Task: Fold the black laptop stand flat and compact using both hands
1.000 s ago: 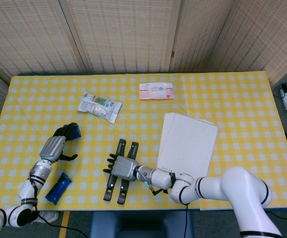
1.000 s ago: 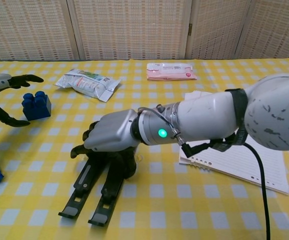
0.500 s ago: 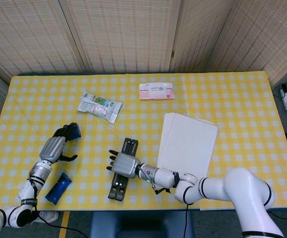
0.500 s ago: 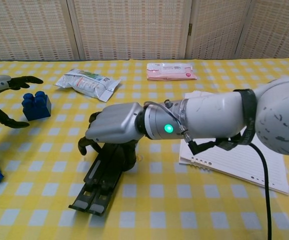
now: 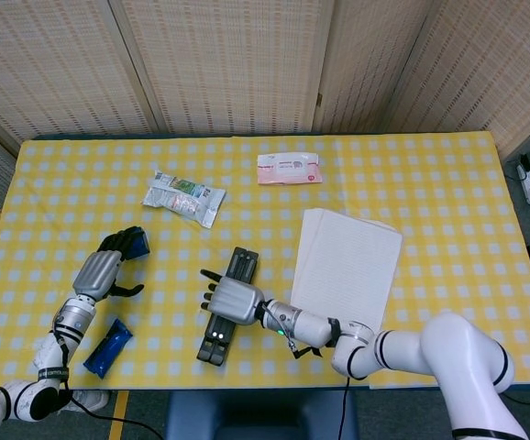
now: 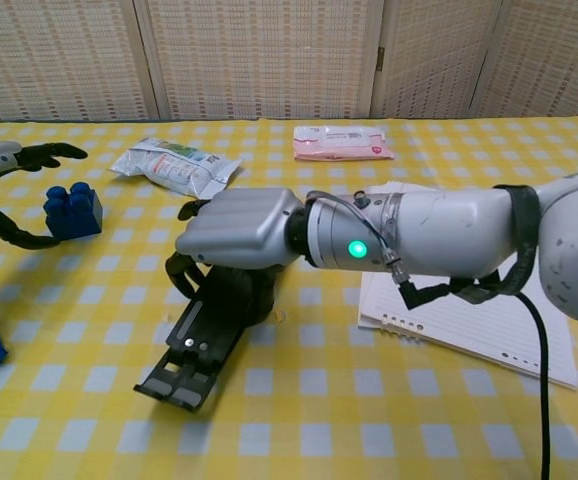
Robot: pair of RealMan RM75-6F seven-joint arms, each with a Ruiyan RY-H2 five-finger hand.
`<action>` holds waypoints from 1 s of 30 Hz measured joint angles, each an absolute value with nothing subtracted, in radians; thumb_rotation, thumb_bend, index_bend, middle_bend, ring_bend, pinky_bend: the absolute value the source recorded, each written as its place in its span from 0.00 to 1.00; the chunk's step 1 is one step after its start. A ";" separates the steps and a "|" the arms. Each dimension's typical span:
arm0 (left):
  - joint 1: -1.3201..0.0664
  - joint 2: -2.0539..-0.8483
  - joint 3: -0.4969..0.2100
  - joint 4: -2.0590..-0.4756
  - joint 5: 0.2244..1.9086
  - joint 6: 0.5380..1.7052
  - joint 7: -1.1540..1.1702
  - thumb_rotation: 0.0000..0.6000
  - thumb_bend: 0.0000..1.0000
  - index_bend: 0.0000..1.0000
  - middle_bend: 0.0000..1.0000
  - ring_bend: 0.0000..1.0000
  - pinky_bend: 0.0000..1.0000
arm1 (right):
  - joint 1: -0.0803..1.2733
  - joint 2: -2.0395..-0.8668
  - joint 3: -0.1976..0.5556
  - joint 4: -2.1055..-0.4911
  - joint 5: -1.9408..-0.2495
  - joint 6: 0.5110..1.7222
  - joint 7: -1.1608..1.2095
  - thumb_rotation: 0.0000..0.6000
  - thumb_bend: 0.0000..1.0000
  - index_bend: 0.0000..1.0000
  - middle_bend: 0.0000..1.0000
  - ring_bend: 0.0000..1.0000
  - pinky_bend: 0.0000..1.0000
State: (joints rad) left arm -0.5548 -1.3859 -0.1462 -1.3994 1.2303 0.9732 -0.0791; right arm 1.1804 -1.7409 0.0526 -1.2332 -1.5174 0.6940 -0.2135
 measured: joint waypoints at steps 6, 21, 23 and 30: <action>-0.554 -1.377 -0.148 -1.419 1.227 0.980 -0.059 1.00 0.25 0.03 0.00 0.00 0.00 | 1.169 -1.716 0.054 -1.271 -1.485 0.672 -0.246 1.00 0.25 0.00 0.05 0.03 0.00; -0.531 -1.310 -0.168 -1.478 1.210 1.054 0.013 1.00 0.28 0.09 0.00 0.00 0.00 | 0.963 -1.567 0.061 -1.483 -1.379 0.924 -0.372 1.00 0.25 0.00 0.01 0.03 0.00; -0.518 -1.295 -0.168 -1.490 1.204 1.084 0.052 1.00 0.28 0.11 0.00 0.00 0.00 | 0.913 -1.534 0.059 -1.532 -1.352 0.987 -0.396 1.00 0.25 0.00 0.01 0.03 0.00; -0.448 -1.237 -0.159 -1.531 1.194 1.216 0.161 1.00 0.29 0.13 0.01 0.00 0.00 | 0.693 -1.389 0.035 -1.720 -1.281 1.253 -0.465 1.00 0.25 0.00 0.00 0.03 0.00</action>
State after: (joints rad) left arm -0.4481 -1.2374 -0.1587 -1.5312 1.1936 1.2161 0.1615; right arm 0.6929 -1.3887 0.0348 -1.7202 -1.2806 1.2527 -0.4646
